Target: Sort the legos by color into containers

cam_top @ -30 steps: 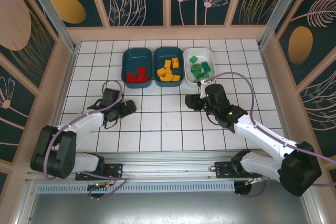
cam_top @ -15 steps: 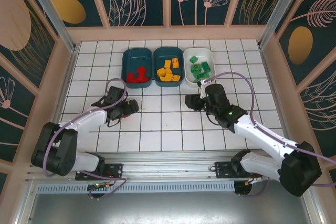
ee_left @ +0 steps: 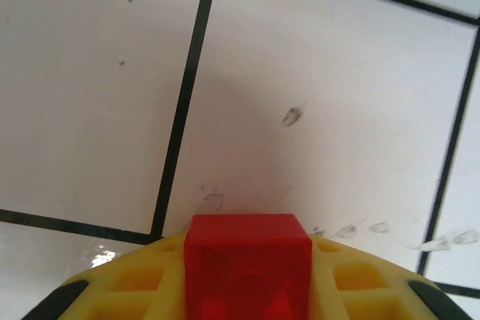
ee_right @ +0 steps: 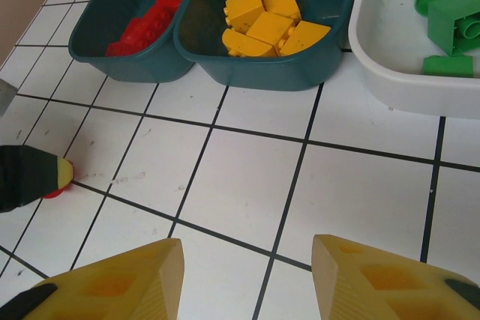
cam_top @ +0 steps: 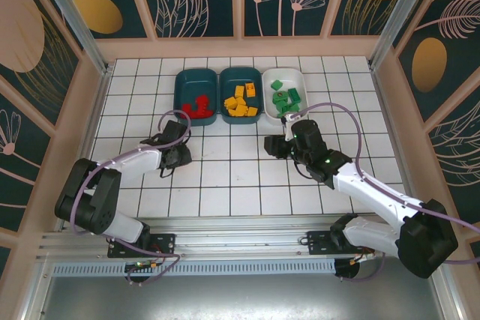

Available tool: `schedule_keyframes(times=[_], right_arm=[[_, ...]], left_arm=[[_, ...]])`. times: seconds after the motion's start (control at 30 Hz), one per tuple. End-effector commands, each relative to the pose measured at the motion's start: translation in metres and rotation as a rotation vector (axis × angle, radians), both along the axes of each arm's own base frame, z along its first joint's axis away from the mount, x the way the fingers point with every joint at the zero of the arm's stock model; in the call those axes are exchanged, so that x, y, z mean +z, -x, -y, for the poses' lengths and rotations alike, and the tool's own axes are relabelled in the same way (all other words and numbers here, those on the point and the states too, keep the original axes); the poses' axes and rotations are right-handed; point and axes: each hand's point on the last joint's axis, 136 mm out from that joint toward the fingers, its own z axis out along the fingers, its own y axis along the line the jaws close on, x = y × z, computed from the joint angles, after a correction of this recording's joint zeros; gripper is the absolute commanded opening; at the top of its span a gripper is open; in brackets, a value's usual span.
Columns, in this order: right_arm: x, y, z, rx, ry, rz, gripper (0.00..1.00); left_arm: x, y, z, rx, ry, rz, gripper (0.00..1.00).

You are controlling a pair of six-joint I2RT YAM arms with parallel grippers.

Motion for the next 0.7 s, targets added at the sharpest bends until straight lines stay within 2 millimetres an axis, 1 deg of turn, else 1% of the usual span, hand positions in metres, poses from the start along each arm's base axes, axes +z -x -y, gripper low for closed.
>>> schedule_keyframes(times=[0.0, 0.07, 0.13, 0.17, 0.23, 0.27, 0.33, 0.43, 0.5, 0.57, 0.6, 0.63, 0.67], right_arm=[[0.014, -0.006, -0.002, -0.011, -0.023, 0.029, 0.49], [0.013, -0.007, -0.002, -0.014, -0.021, 0.027, 0.49], [0.013, -0.007, -0.002, -0.014, -0.02, 0.023, 0.49], [0.013, -0.008, -0.003, -0.014, -0.02, 0.021, 0.48], [0.012, -0.008, -0.003, -0.014, -0.014, 0.015, 0.48], [0.012, -0.009, -0.002, -0.018, -0.011, 0.016, 0.48], [0.012, -0.01, 0.0, -0.024, 0.002, 0.014, 0.48], [0.01, -0.013, 0.004, -0.03, 0.02, 0.002, 0.49], [0.012, -0.015, 0.005, -0.032, 0.033, -0.002, 0.49], [0.016, -0.018, 0.005, -0.038, 0.04, -0.003, 0.49], [0.017, -0.019, 0.005, -0.038, 0.041, -0.005, 0.49], [0.02, -0.021, 0.003, -0.038, 0.04, -0.006, 0.5], [0.021, -0.023, 0.003, -0.04, 0.045, -0.01, 0.51]], left_arm=[[0.033, -0.02, 0.013, -0.028, 0.039, 0.064, 0.26], [0.06, -0.038, 0.022, -0.044, 0.058, 0.121, 0.27], [0.094, -0.067, 0.034, -0.061, 0.074, 0.196, 0.27], [0.106, -0.083, 0.04, -0.07, 0.08, 0.221, 0.27], [0.119, -0.112, 0.055, -0.094, 0.094, 0.247, 0.28], [0.121, -0.125, 0.06, -0.102, 0.093, 0.252, 0.28], [0.108, -0.154, 0.069, -0.111, 0.071, 0.225, 0.27], [0.09, -0.187, 0.077, -0.113, 0.063, 0.197, 0.28], [0.082, -0.202, 0.078, -0.102, 0.049, 0.19, 0.32], [0.082, -0.213, 0.077, -0.089, 0.032, 0.201, 0.41], [0.084, -0.218, 0.076, -0.079, 0.024, 0.211, 0.44], [0.085, -0.221, 0.075, -0.072, 0.015, 0.214, 0.52], [0.089, -0.224, 0.073, -0.061, 0.008, 0.226, 0.66]])
